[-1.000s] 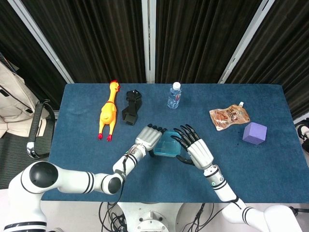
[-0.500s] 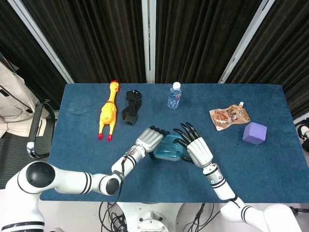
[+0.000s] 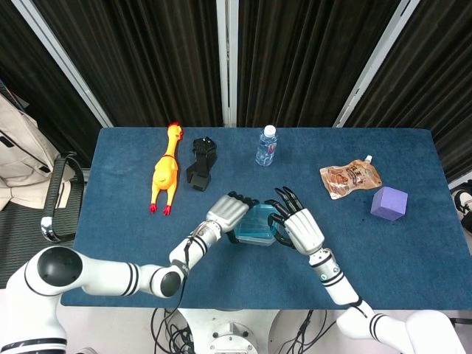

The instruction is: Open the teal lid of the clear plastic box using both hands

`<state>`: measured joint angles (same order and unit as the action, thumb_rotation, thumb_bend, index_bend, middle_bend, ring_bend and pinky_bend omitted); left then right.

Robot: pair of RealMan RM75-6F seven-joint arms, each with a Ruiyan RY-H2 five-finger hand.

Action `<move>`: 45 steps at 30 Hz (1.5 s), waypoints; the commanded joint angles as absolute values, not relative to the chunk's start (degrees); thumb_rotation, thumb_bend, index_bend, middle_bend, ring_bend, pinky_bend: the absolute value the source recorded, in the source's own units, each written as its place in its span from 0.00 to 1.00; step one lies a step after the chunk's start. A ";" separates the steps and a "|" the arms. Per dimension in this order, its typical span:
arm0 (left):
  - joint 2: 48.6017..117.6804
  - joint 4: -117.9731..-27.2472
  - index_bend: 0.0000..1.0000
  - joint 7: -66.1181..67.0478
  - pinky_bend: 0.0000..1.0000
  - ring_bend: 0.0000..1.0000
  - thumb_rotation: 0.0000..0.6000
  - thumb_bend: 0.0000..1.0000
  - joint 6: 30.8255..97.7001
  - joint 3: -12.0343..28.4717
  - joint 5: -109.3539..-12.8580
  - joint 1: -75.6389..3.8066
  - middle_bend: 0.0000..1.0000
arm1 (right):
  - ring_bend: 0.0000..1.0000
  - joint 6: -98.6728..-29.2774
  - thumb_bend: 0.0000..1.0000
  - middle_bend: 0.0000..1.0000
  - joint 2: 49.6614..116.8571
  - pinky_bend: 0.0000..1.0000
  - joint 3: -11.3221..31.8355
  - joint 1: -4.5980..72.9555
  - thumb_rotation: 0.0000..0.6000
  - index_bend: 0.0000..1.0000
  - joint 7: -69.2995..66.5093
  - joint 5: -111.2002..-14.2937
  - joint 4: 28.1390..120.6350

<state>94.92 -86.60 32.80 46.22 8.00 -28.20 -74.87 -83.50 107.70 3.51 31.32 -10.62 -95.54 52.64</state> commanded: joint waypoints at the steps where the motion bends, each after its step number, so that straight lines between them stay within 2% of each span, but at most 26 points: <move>1: 94.68 -87.00 0.09 32.55 0.08 0.03 1.00 0.00 46.56 8.04 -28.78 -74.60 0.13 | 0.00 -83.55 0.63 0.25 107.66 0.00 3.48 31.27 1.00 0.63 -10.51 -95.55 52.67; 5: 94.24 -87.82 0.07 32.12 0.02 0.00 1.00 0.00 47.72 8.02 -30.33 -73.87 0.07 | 0.00 -83.86 0.63 0.25 107.90 0.00 3.46 31.22 1.00 0.65 -10.35 -95.68 52.22; 10: 93.58 -88.80 0.06 31.85 0.00 0.00 1.00 0.00 49.04 7.75 -31.75 -72.82 0.03 | 0.00 -84.38 0.63 0.26 108.57 0.00 3.59 31.26 1.00 0.70 -10.47 -95.81 51.06; 22: 90.11 -92.06 0.05 29.77 0.00 0.00 1.00 0.00 53.33 7.40 -36.31 -68.41 0.03 | 0.00 -89.53 0.63 0.31 111.08 0.00 4.94 31.49 1.00 0.77 -8.77 -97.00 46.00; 32: 84.62 -95.21 0.05 24.97 0.00 0.00 1.00 0.00 57.94 6.43 -42.40 -61.43 0.03 | 0.00 -95.06 0.62 0.33 109.50 0.00 9.23 31.83 1.00 0.78 -5.54 -95.43 42.93; 40: 80.43 -96.51 0.05 20.92 0.00 0.00 1.00 0.00 61.56 5.48 -47.38 -55.17 0.03 | 0.00 -92.30 0.62 0.33 106.25 0.00 11.95 31.66 1.00 0.78 -6.07 -91.05 39.53; 45: 79.84 -96.62 0.05 20.53 0.00 0.00 1.00 0.00 63.57 4.54 -49.58 -52.16 0.03 | 0.00 -89.29 0.62 0.31 107.13 0.00 12.95 32.58 1.00 0.78 -7.26 -88.78 34.80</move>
